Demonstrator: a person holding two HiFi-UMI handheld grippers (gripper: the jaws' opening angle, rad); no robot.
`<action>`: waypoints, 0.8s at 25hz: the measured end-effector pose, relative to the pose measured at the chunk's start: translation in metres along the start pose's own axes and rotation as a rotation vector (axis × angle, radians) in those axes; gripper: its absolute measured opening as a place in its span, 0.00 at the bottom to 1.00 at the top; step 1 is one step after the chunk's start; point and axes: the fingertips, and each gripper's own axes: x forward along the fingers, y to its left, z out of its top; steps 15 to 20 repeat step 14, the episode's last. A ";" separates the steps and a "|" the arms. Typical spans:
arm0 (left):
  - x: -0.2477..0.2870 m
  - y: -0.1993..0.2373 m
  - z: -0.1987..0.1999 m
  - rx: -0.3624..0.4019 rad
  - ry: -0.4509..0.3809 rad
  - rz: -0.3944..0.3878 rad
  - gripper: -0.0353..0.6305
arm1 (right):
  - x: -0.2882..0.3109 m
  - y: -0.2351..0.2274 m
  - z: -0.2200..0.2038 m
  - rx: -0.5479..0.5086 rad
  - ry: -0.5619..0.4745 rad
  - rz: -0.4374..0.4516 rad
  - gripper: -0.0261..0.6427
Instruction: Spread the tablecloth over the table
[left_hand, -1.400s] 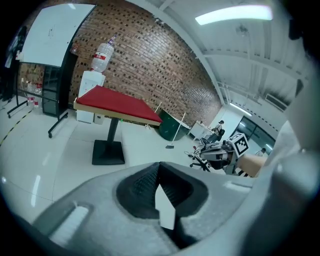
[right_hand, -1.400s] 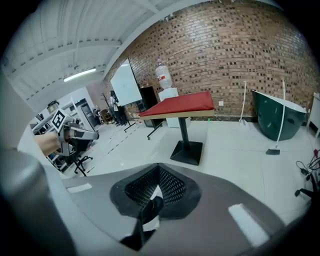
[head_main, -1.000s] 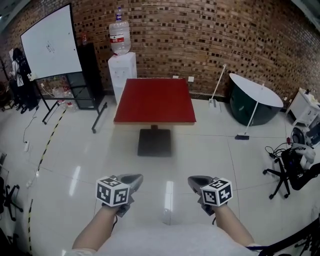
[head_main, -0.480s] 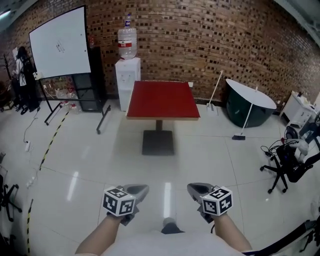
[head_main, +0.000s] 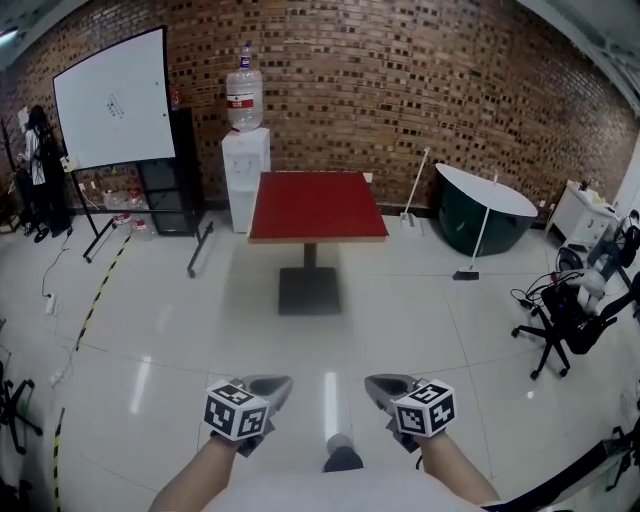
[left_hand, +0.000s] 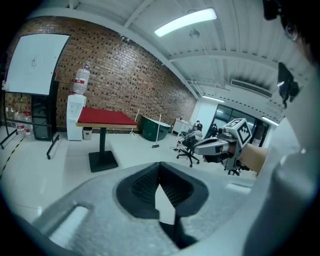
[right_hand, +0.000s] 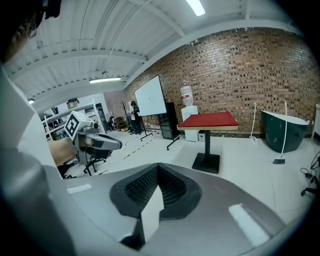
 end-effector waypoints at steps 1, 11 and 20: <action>-0.001 -0.001 -0.003 -0.001 0.002 -0.005 0.05 | 0.000 0.002 -0.002 0.003 0.002 0.001 0.04; -0.010 0.004 -0.008 -0.019 0.002 0.008 0.05 | -0.003 0.008 -0.001 0.003 0.005 -0.003 0.04; -0.009 0.004 -0.003 -0.014 -0.009 0.007 0.05 | -0.003 0.005 0.003 0.001 -0.001 -0.005 0.04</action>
